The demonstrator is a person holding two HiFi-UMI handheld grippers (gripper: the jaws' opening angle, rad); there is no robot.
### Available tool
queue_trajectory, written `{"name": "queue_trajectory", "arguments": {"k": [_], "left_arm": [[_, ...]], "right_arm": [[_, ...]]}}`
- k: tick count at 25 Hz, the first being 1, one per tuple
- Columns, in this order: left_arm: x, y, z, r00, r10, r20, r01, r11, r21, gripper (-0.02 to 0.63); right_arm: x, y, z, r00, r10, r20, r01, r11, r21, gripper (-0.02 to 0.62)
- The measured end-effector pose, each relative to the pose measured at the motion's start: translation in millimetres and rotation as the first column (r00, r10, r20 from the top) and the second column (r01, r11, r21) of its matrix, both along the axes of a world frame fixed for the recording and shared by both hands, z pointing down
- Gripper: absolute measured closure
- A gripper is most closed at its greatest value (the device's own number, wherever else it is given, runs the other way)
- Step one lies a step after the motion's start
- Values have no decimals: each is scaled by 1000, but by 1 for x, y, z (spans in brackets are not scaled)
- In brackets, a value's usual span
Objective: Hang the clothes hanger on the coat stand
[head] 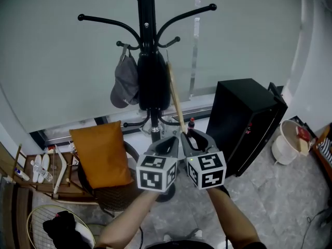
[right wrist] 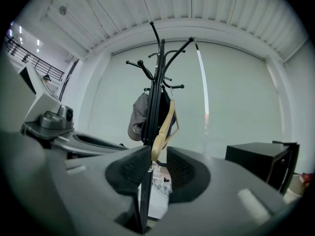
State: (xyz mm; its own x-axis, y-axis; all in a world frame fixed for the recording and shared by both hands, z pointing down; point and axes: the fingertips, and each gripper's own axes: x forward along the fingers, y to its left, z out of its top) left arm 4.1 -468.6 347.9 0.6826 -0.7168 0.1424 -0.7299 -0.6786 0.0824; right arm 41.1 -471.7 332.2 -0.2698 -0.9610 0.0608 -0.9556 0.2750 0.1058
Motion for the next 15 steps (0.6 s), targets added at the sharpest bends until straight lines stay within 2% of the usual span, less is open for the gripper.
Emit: {"name": "queue_trajectory", "arguments": {"k": [7, 15], "left_arm": [[3, 5, 4, 1000, -20, -8, 20, 1000, -4, 601], [11, 23, 5, 996, -84, 0, 84, 996, 5, 601]], "right_arm": [[2, 10, 9, 1000, -24, 9, 24, 1000, -15, 508], [9, 29, 15, 995, -97, 9, 98, 995, -27, 508]]}}
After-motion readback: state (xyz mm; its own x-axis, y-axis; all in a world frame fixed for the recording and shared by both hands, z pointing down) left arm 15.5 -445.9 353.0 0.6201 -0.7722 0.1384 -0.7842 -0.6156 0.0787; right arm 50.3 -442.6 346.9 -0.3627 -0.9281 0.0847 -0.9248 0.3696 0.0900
